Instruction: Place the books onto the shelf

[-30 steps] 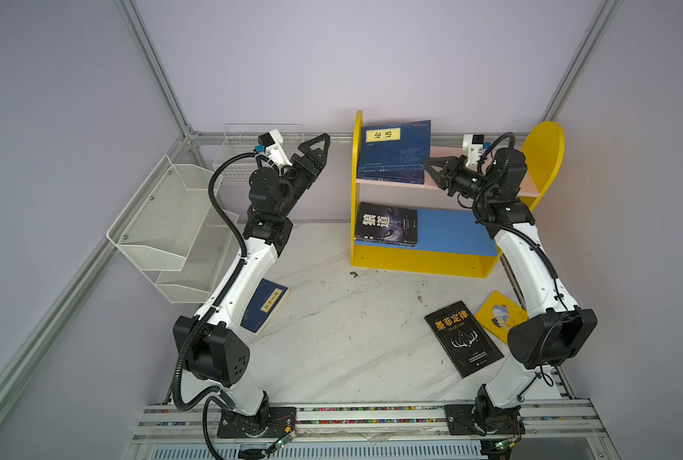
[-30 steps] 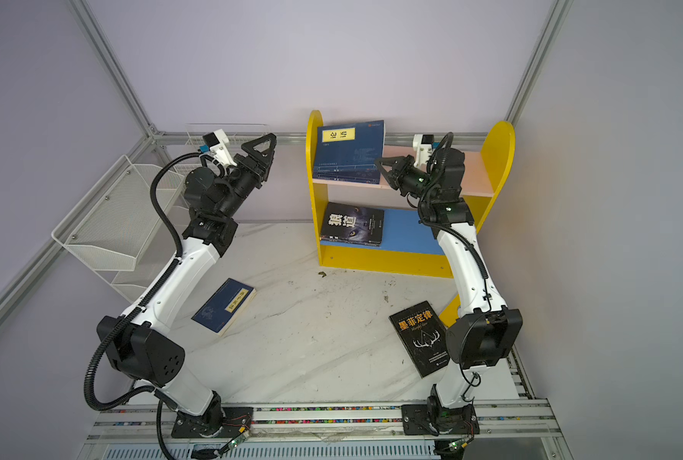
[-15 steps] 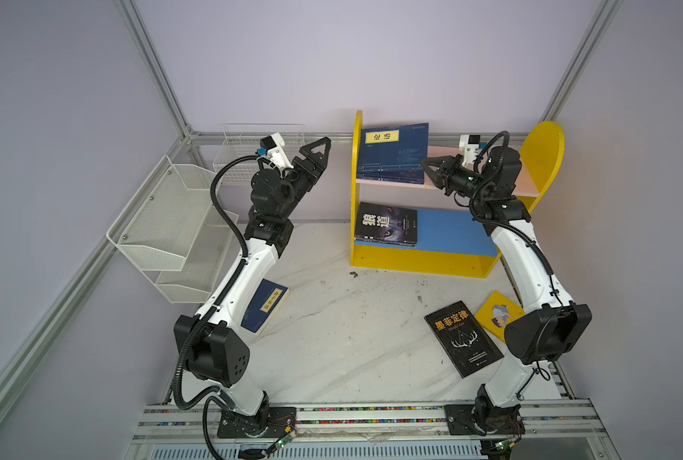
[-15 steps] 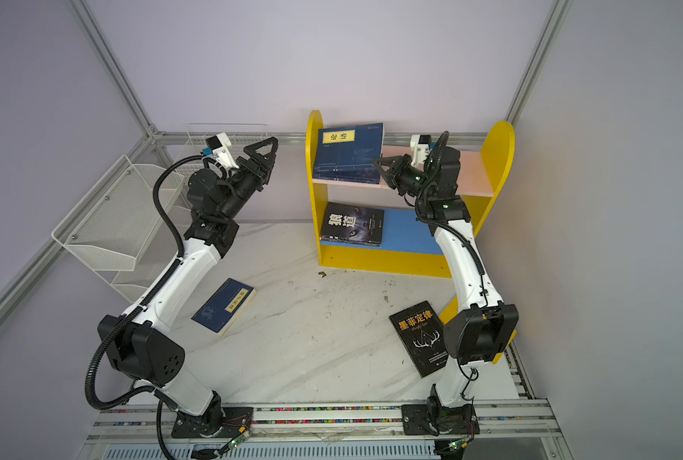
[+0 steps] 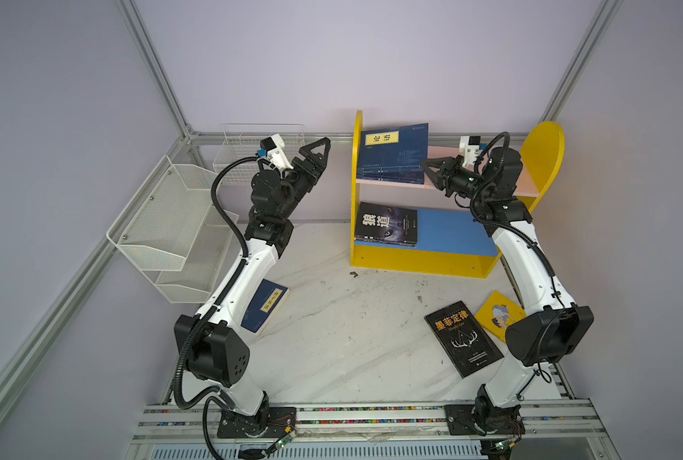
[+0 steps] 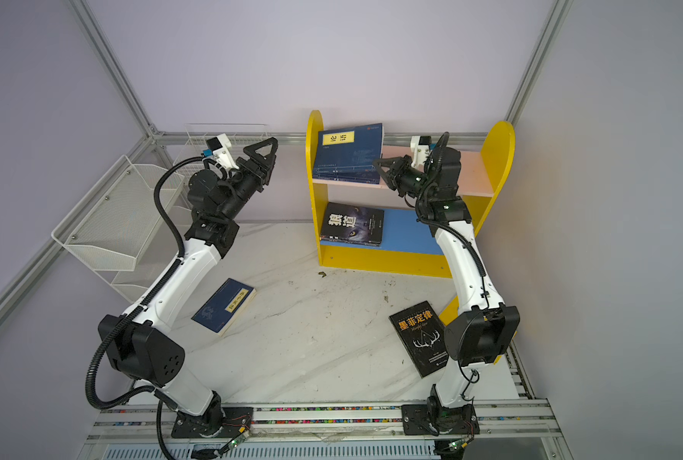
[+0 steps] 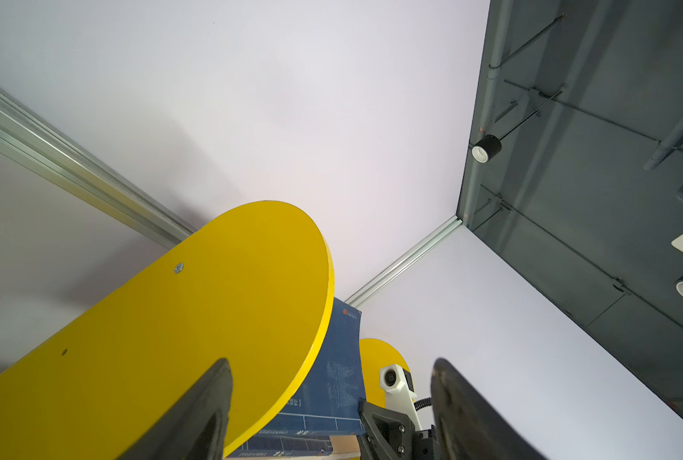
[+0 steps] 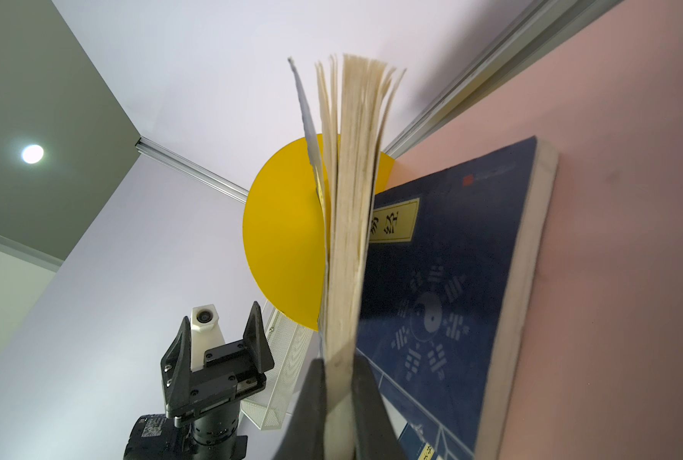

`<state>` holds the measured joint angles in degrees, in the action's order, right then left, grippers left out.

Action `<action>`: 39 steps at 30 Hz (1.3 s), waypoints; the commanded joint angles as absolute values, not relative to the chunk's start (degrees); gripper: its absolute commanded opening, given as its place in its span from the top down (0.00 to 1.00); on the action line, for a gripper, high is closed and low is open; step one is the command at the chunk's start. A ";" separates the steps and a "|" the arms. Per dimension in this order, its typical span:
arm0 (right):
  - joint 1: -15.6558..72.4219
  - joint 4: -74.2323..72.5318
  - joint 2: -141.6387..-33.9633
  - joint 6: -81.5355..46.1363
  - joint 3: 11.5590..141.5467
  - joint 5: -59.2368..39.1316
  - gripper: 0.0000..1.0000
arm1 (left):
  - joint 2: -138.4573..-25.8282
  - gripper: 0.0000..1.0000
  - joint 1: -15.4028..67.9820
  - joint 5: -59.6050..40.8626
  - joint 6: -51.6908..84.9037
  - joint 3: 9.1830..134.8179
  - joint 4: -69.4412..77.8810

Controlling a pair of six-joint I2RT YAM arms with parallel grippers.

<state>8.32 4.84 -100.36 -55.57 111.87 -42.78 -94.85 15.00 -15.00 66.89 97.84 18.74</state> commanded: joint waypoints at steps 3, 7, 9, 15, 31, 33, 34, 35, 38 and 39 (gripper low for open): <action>8.71 3.40 -96.60 -55.37 111.57 -43.68 0.91 | -94.32 0.23 14.50 -16.21 68.37 96.35 21.73; 8.72 3.27 -96.42 -55.31 110.77 -43.40 0.91 | -94.57 0.23 14.42 -16.40 68.73 96.43 21.90; 8.79 3.54 -96.42 -55.20 110.50 -43.16 0.90 | -94.43 0.22 14.42 -16.56 68.82 96.35 21.89; 9.26 5.15 -96.85 -53.96 110.13 -41.85 0.87 | -94.20 0.22 14.43 -16.55 68.99 95.89 21.86; 9.76 28.03 -103.81 -35.85 127.88 -37.99 0.53 | -92.64 0.21 13.94 -15.63 69.26 92.77 22.95; 9.78 32.58 -106.16 -33.11 133.28 -37.57 0.47 | -92.46 0.21 13.83 -15.46 69.17 92.55 23.18; 9.78 34.50 -107.39 -32.17 135.89 -37.41 0.45 | -92.31 0.21 13.80 -15.38 69.09 92.46 23.10; 9.76 36.15 -108.47 -31.39 138.00 -37.15 0.44 | -92.29 0.21 13.67 -15.28 69.08 92.31 23.14; 9.91 40.19 -110.47 -29.36 141.98 -35.39 0.42 | -91.94 0.21 13.58 -14.89 69.08 91.70 23.30; 9.98 41.13 -110.48 -28.74 142.36 -34.36 0.42 | -91.78 0.21 13.53 -14.72 69.08 91.49 23.39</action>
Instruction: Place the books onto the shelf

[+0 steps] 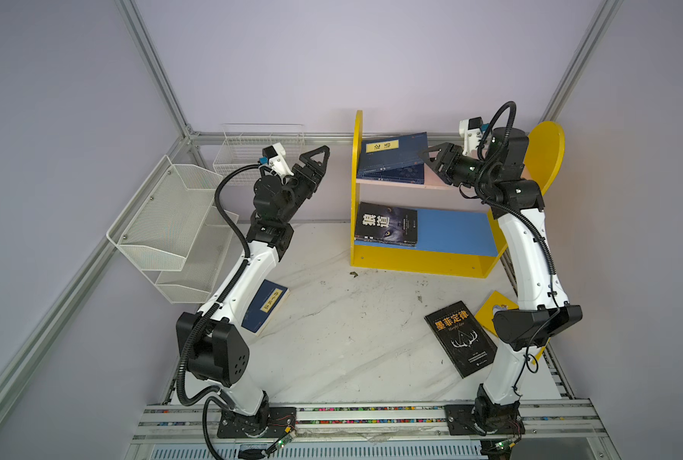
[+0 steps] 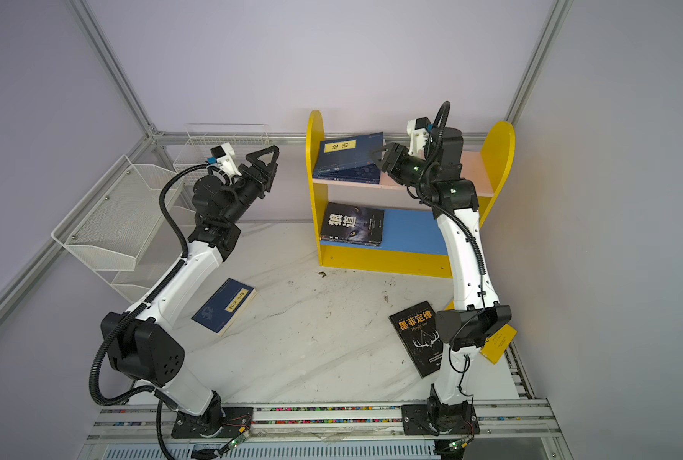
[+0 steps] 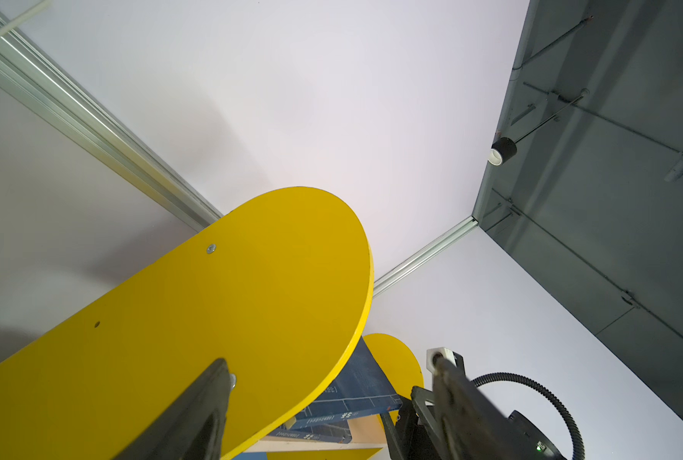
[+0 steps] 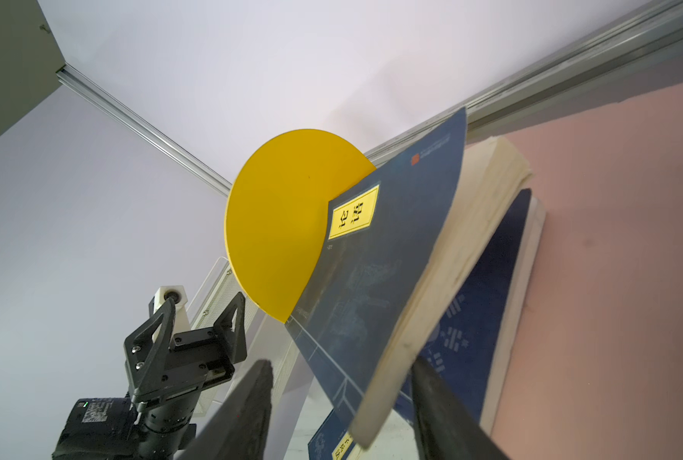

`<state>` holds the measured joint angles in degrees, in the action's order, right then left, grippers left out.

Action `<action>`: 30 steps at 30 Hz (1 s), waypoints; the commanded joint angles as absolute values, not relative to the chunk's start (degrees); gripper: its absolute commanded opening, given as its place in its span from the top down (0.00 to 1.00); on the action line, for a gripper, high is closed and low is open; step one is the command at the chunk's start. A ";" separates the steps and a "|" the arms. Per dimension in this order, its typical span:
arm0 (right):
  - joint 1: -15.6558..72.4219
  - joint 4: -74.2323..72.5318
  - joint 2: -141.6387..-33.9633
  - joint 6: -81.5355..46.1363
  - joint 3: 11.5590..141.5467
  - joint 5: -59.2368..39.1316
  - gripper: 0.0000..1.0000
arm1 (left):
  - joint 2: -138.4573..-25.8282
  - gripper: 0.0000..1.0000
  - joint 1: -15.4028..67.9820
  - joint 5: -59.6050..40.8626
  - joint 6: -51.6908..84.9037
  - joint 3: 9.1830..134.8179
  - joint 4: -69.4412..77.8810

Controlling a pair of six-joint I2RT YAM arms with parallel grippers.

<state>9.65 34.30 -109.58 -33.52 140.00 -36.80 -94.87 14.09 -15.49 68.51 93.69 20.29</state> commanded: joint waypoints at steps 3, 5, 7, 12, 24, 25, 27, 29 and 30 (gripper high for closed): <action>10.24 43.36 -109.85 -26.33 141.74 -31.48 0.41 | -91.34 0.21 13.27 -14.36 68.95 90.75 23.39; 10.59 45.08 -109.34 -24.68 141.69 -30.50 0.40 | -91.09 0.21 13.10 -14.01 68.82 90.53 23.35; 10.79 46.34 -108.91 -23.51 141.48 -29.41 0.40 | -91.05 0.21 13.01 -13.89 68.73 90.43 23.30; 10.83 46.34 -107.55 -22.33 141.10 -28.10 0.34 | -91.89 0.21 12.88 -13.92 68.90 90.93 23.39; 12.89 39.22 -108.56 -26.36 138.12 -26.89 0.59 | -93.08 0.21 12.92 -15.77 69.53 91.52 23.63; 13.21 39.20 -108.80 -26.43 138.17 -26.58 0.62 | -92.95 0.21 12.88 -15.75 69.37 91.50 23.41; 13.66 38.53 -108.81 -26.67 138.02 -26.33 0.64 | -92.75 0.20 12.92 -15.76 69.09 91.54 23.12; 13.94 37.76 -108.86 -27.03 137.81 -26.63 0.64 | -92.56 0.20 12.83 -15.77 68.84 91.36 22.85; 14.00 37.64 -108.85 -27.07 137.80 -26.75 0.64 | -92.47 0.20 12.75 -15.78 68.77 91.28 22.71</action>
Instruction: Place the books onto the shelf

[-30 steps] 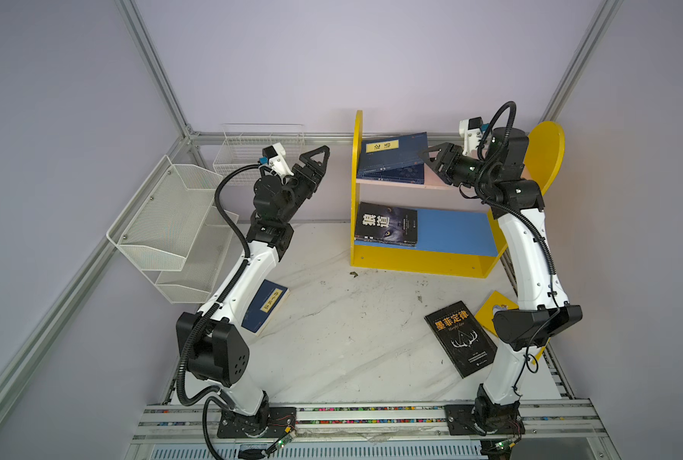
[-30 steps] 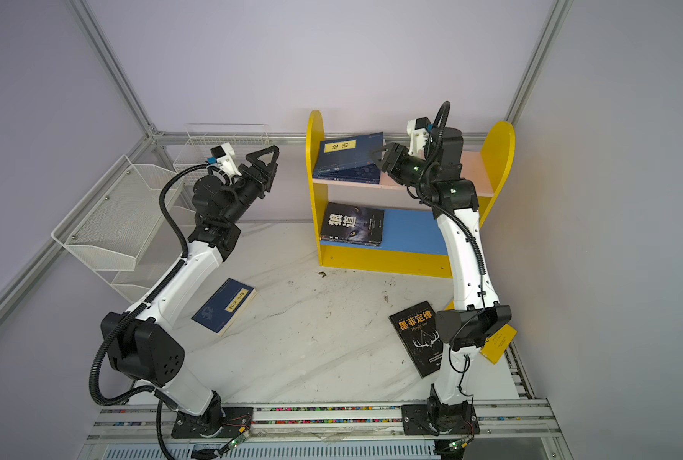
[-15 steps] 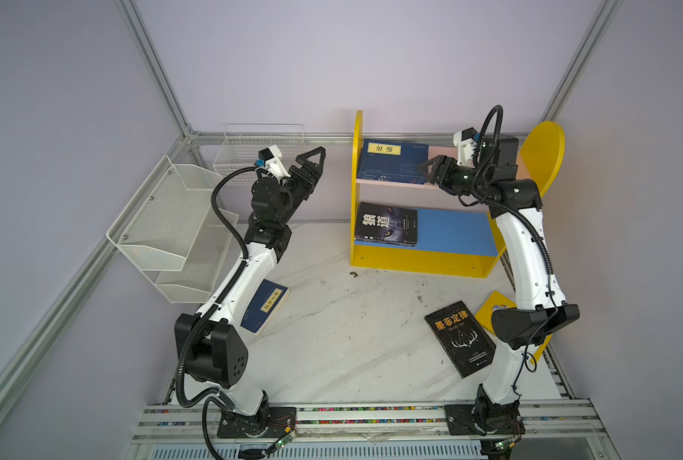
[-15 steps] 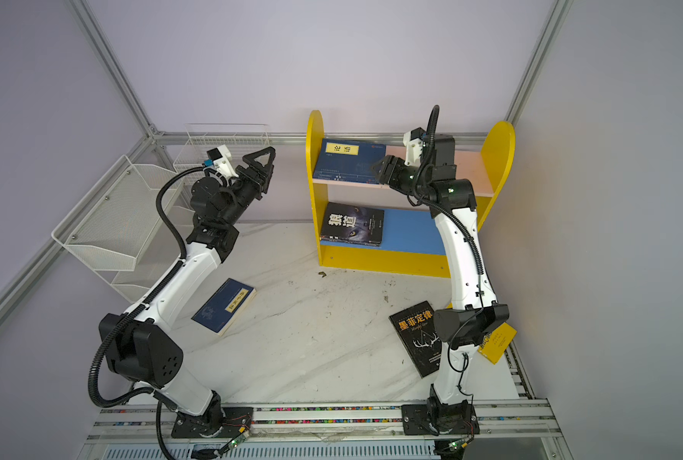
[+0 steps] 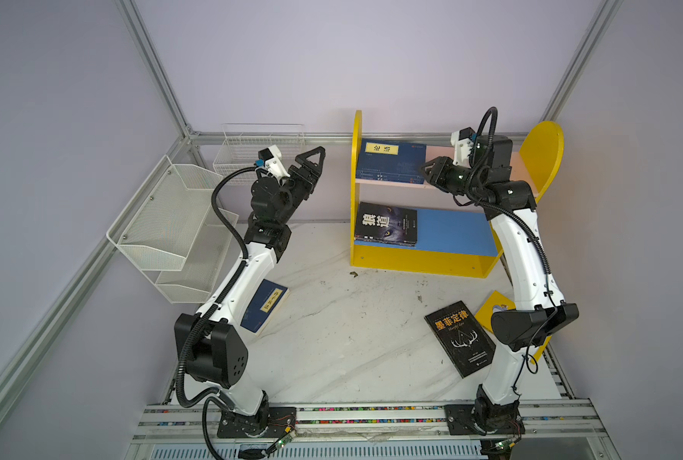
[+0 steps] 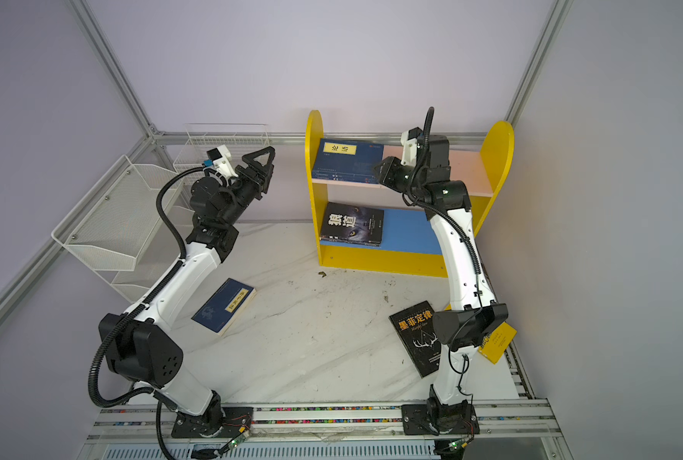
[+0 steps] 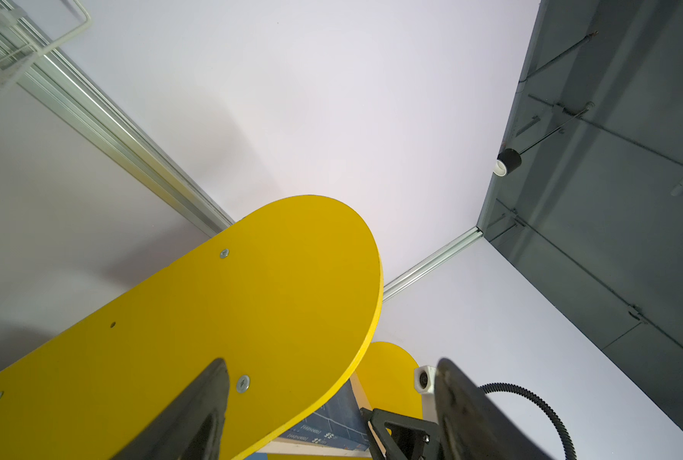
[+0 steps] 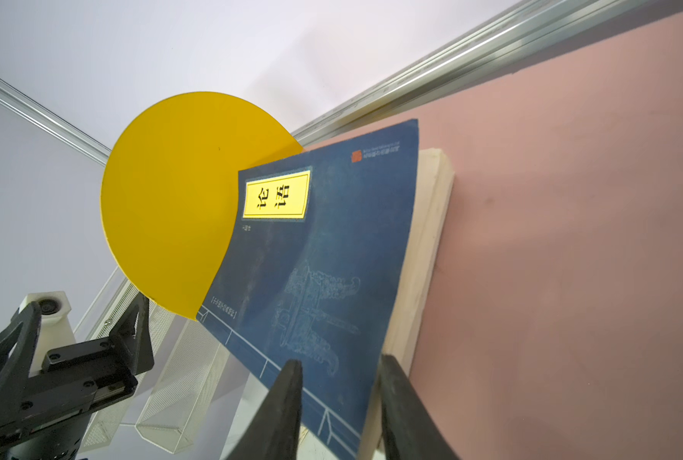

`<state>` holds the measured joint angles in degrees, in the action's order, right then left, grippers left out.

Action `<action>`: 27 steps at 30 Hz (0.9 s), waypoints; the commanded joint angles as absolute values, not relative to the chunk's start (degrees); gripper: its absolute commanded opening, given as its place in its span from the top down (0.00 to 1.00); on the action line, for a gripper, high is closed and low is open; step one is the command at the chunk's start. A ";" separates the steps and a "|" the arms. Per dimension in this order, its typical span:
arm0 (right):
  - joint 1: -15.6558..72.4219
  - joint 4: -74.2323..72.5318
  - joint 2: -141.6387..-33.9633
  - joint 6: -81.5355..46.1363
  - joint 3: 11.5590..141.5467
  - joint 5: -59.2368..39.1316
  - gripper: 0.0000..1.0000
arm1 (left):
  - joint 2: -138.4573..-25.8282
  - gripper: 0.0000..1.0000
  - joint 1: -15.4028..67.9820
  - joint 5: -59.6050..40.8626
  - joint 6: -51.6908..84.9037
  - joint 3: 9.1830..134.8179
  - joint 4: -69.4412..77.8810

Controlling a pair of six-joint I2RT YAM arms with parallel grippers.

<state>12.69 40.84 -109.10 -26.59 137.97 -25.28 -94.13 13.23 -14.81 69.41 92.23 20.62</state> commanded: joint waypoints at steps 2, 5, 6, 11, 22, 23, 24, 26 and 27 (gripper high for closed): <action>14.10 37.63 -108.73 -26.99 137.79 -26.30 0.64 | -92.03 0.20 12.48 -16.08 68.41 90.88 22.27; 14.11 39.04 -107.20 -25.32 137.98 -20.75 0.53 | -90.12 0.19 11.48 -17.85 64.35 89.58 16.99; 14.13 39.00 -106.00 -24.52 137.47 -18.86 0.51 | -89.04 0.17 11.21 -17.95 61.52 88.89 13.22; 14.14 34.03 -93.34 -20.06 123.08 -9.50 0.34 | -82.69 0.10 10.84 -10.13 42.46 84.51 -18.88; 17.57 12.00 -64.81 -33.54 74.28 -6.68 0.09 | -85.82 0.00 7.52 9.74 36.63 63.96 -32.60; 18.12 11.99 -64.58 -33.86 73.09 -6.68 0.07 | -87.84 0.00 7.14 11.66 37.27 64.43 -32.68; 18.94 12.40 -64.58 -33.85 72.50 -6.31 0.06 | -89.74 0.00 6.96 13.63 37.10 65.08 -32.63; 21.19 12.19 -64.69 -33.50 71.48 -4.82 0.05 | -94.22 0.00 6.44 17.87 36.67 67.34 -32.45; 21.87 11.90 -64.76 -33.57 71.06 -4.47 0.05 | -96.44 0.00 5.81 19.06 37.17 68.36 -32.27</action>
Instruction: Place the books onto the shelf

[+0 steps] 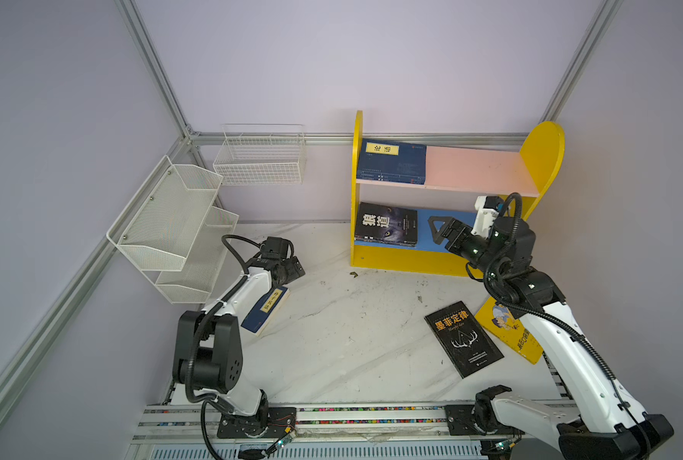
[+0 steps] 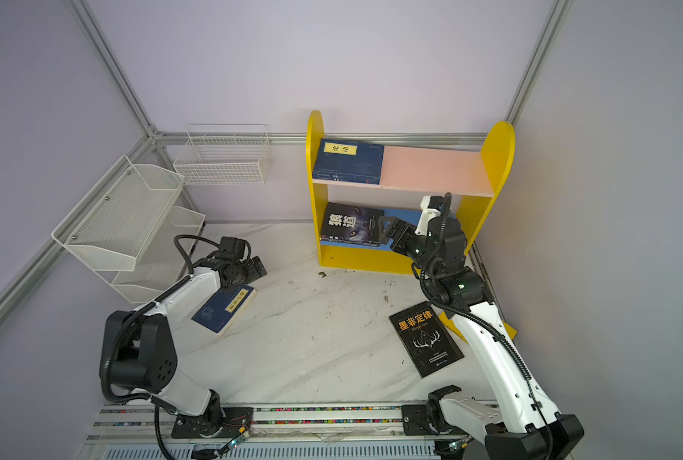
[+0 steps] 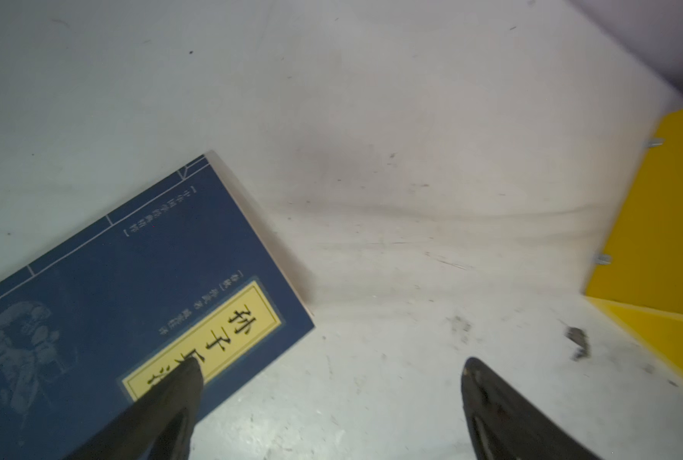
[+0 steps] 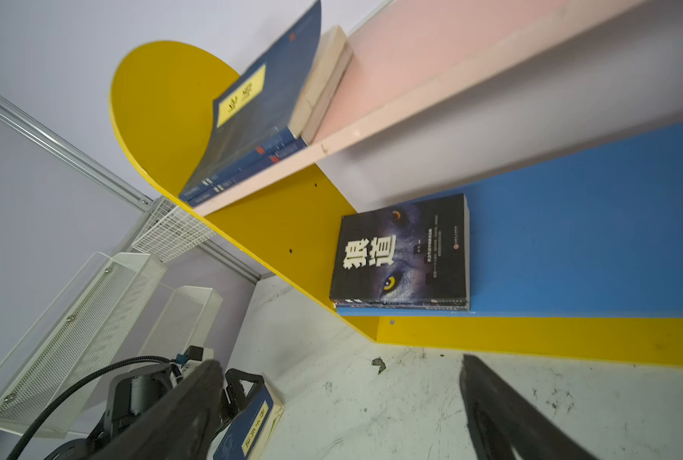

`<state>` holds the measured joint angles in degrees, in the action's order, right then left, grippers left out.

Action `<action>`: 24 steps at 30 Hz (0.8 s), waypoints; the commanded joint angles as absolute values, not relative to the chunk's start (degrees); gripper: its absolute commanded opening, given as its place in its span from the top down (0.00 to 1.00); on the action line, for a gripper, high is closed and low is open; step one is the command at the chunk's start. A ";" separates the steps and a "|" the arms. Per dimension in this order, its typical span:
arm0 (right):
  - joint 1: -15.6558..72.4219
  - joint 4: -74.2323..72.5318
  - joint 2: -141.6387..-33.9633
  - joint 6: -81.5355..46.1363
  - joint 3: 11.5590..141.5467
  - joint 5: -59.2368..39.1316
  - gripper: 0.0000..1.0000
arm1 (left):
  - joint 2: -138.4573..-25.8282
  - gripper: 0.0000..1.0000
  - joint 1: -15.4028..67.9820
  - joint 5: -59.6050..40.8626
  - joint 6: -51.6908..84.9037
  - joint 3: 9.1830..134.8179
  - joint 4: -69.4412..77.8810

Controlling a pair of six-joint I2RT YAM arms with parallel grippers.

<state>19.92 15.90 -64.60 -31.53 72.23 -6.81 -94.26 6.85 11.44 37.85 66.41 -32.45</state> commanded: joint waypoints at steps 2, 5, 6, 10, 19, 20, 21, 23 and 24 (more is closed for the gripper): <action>22.76 11.10 -64.95 -34.24 69.82 -4.40 0.05 | -100.25 0.00 4.33 23.38 40.20 70.91 -32.36; 24.37 10.15 -65.07 -35.69 67.46 -4.16 0.05 | -103.88 0.00 1.66 24.87 44.13 71.60 -29.44; 24.92 9.86 -64.88 -36.17 66.71 -3.88 0.05 | -105.14 0.00 0.73 24.87 45.21 72.00 -29.34; 27.79 9.14 -64.01 -37.69 64.31 -1.08 0.05 | -108.81 0.00 -2.83 23.59 46.40 73.28 -28.90; 29.35 9.98 -66.69 -36.87 65.07 2.07 0.05 | -106.94 0.00 -7.02 21.62 41.49 70.14 -21.83; 29.42 9.76 -67.15 -36.76 65.35 1.89 0.05 | -107.37 0.00 -7.86 21.32 41.06 70.14 -21.64; 29.44 9.35 -67.73 -36.58 65.47 1.63 0.05 | -108.05 0.00 -9.04 19.76 41.08 70.29 -21.58; 29.62 8.98 -68.66 -36.47 65.93 1.41 0.05 | -109.32 0.00 -11.53 16.00 41.87 70.82 -21.87; 29.63 8.90 -69.10 -36.47 66.15 1.34 0.05 | -109.74 0.00 -12.33 14.94 42.01 70.94 -22.04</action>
<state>29.12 10.79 -68.07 -36.77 64.38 0.51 -108.79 -7.79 18.17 41.04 69.32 -23.09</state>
